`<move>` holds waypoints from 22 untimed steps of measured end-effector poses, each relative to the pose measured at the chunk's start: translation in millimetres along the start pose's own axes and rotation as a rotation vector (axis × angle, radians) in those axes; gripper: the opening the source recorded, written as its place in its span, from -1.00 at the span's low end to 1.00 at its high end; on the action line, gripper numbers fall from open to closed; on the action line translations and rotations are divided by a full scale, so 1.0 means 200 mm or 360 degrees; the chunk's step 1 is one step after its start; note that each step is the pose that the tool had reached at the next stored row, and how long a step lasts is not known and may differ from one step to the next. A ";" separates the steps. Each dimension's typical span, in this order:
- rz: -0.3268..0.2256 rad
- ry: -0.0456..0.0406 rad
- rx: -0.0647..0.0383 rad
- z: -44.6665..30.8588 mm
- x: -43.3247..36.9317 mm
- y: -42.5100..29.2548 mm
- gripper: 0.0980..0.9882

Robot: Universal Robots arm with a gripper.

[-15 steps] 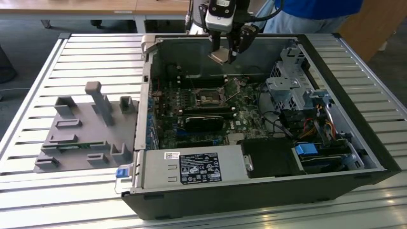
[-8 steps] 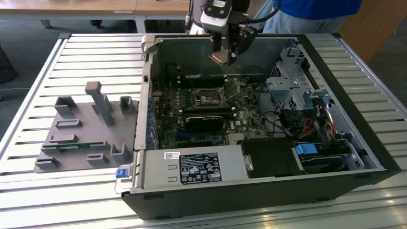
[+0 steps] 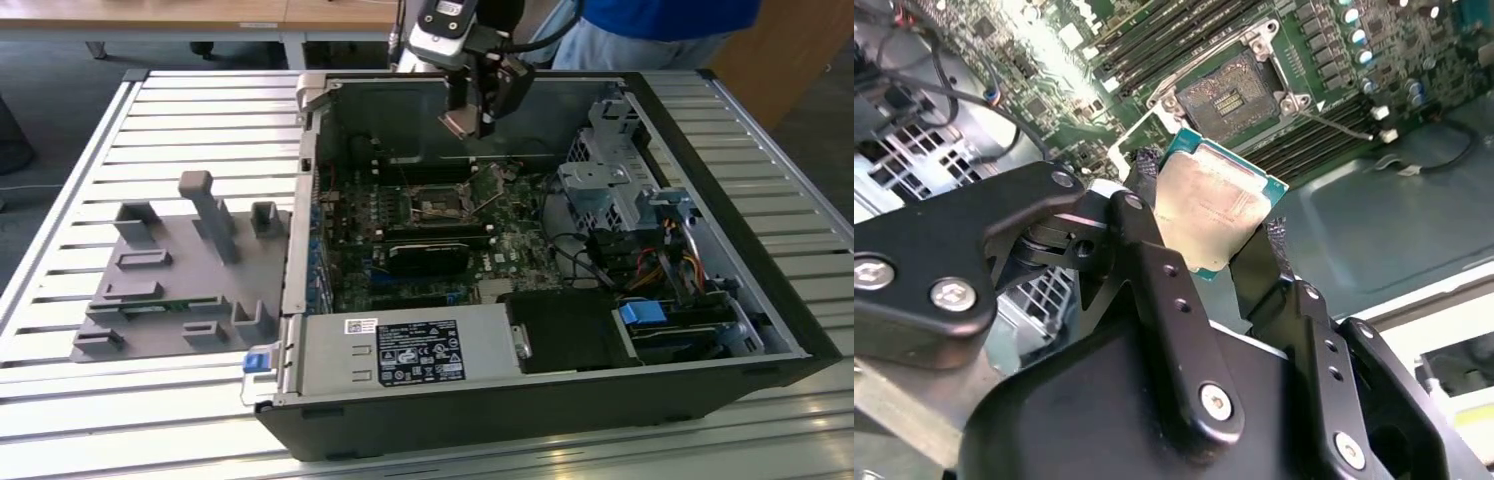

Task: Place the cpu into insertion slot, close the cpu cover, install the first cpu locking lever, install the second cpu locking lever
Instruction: 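Place the cpu into insertion slot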

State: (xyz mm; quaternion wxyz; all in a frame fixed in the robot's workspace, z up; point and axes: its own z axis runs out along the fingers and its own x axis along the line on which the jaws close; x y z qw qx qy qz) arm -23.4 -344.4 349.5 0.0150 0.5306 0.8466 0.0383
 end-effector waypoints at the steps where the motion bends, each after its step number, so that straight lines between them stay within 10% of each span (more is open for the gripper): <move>1: 0.0023 -0.0002 0.0000 0.001 0.000 0.000 0.00; 22: 0.0445 -0.0029 0.0013 0.038 0.004 -0.001 0.00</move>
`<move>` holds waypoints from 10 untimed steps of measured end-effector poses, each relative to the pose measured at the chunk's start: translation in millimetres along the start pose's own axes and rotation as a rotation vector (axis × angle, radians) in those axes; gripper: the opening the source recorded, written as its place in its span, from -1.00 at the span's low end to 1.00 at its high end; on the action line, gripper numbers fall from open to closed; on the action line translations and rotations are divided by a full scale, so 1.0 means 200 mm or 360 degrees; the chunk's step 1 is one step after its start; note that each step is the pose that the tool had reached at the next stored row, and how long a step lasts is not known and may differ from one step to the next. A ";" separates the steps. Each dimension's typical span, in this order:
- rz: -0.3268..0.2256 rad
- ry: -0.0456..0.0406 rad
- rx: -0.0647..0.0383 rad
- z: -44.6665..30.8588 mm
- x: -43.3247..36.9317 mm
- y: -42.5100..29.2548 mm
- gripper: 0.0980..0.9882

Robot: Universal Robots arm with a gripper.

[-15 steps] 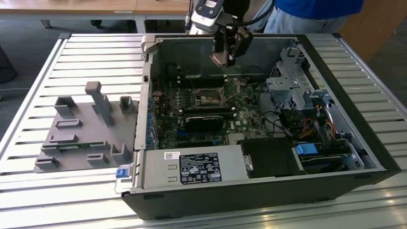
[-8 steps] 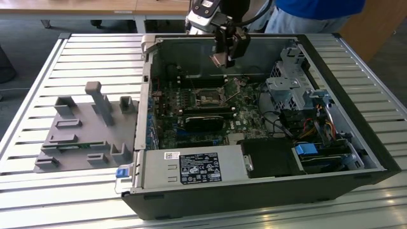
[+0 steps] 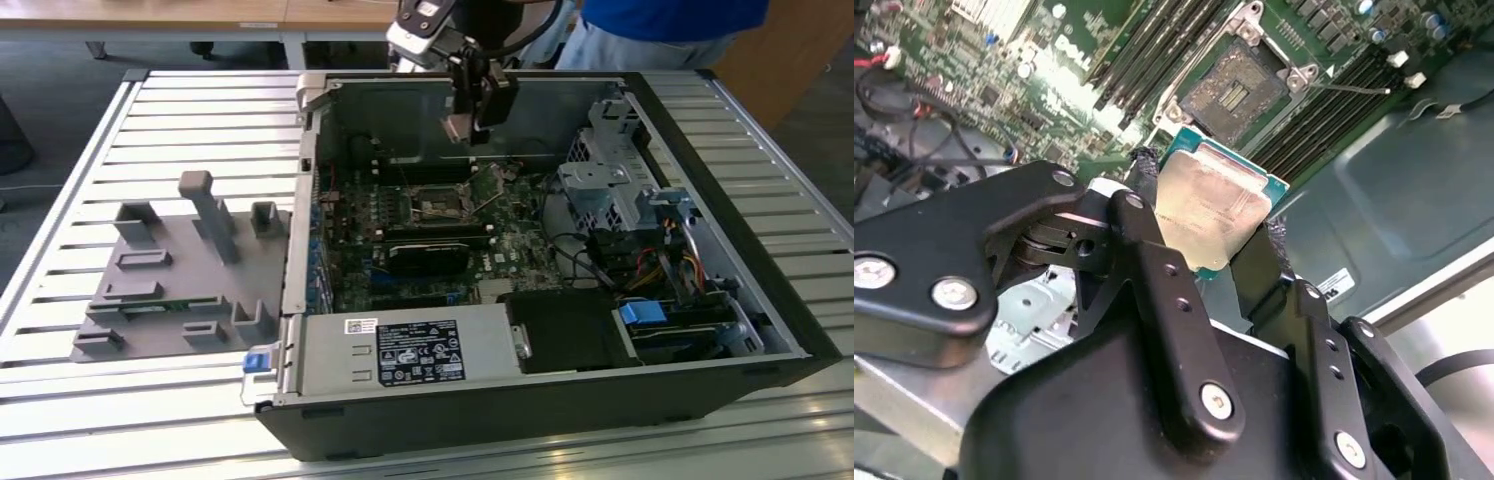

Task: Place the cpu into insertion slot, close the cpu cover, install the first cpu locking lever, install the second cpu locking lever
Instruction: 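Place the cpu into insertion slot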

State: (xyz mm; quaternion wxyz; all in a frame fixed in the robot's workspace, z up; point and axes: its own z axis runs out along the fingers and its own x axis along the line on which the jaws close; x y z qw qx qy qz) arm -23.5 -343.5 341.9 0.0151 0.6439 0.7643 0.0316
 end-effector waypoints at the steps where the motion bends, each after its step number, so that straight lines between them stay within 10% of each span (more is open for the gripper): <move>1: 0.0011 0.0001 0.0008 0.004 0.000 0.000 0.00; 10: 0.0136 -0.0003 0.0026 0.033 0.006 -0.002 0.00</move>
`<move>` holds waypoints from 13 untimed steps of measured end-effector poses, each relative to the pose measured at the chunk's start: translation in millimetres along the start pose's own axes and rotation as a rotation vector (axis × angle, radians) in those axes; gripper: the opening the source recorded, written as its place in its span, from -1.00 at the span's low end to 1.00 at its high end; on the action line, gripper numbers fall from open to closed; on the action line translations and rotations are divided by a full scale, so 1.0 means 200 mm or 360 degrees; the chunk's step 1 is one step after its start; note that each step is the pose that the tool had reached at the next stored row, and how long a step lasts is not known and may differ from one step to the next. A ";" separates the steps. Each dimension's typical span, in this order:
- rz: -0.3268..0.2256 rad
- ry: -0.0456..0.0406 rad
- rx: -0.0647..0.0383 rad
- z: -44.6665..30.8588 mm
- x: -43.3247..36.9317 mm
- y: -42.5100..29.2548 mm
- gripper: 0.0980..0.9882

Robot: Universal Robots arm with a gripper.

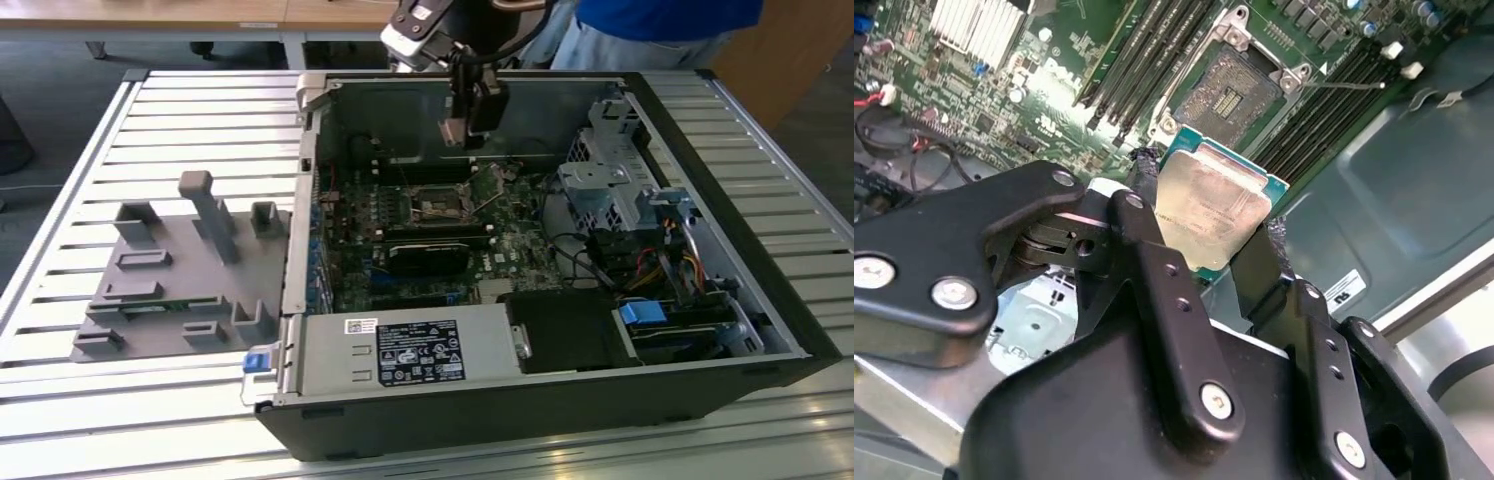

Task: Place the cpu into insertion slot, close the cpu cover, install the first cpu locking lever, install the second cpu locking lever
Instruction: 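Place the cpu into insertion slot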

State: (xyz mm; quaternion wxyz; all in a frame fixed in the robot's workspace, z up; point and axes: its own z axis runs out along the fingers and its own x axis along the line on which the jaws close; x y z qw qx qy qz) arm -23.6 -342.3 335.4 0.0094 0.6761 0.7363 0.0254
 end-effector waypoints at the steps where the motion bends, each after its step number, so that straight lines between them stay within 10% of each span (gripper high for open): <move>1: 0.0015 -0.0001 0.0000 0.004 0.001 0.000 0.00; 13: 0.0046 -0.0002 -0.0001 0.062 0.002 -0.004 0.00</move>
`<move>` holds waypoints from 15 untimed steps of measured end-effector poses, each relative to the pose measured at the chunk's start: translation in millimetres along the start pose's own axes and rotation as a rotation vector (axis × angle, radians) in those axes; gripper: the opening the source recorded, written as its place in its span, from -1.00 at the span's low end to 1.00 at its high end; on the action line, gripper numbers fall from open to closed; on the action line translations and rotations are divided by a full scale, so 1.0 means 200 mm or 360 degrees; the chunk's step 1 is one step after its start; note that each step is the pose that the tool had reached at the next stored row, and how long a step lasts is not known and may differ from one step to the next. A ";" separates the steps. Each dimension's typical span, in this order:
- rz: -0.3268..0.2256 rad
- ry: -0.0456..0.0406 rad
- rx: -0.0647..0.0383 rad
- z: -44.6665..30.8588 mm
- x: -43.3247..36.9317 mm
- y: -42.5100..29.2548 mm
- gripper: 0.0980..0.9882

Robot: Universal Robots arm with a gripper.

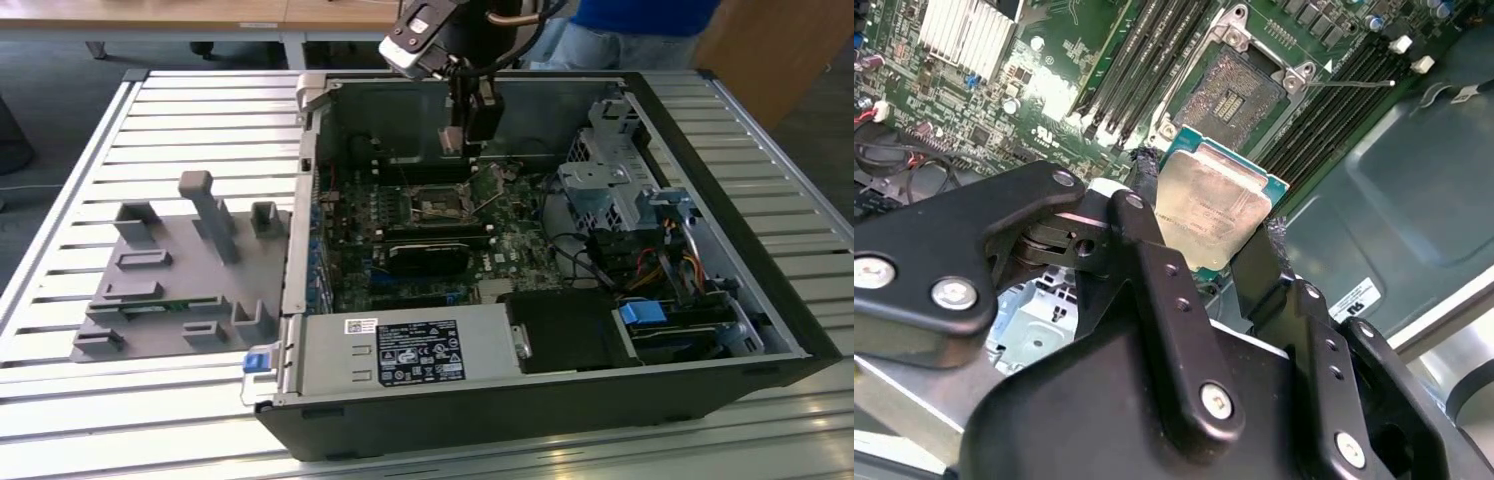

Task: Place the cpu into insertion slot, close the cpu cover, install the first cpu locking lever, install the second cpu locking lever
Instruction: 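Place the cpu into insertion slot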

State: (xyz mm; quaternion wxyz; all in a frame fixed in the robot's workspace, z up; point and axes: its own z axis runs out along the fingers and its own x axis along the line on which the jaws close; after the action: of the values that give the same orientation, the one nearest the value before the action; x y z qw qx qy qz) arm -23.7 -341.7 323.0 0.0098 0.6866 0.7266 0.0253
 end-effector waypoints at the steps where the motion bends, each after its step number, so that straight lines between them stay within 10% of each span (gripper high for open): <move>1: 0.0000 0.0000 0.0000 0.005 0.000 0.000 0.00; 15: 0.0002 -0.0001 0.0000 0.095 0.000 -0.006 0.00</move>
State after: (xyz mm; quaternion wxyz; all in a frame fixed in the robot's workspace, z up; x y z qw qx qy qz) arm -24.0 -341.4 303.9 0.0101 0.6870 0.7262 0.0251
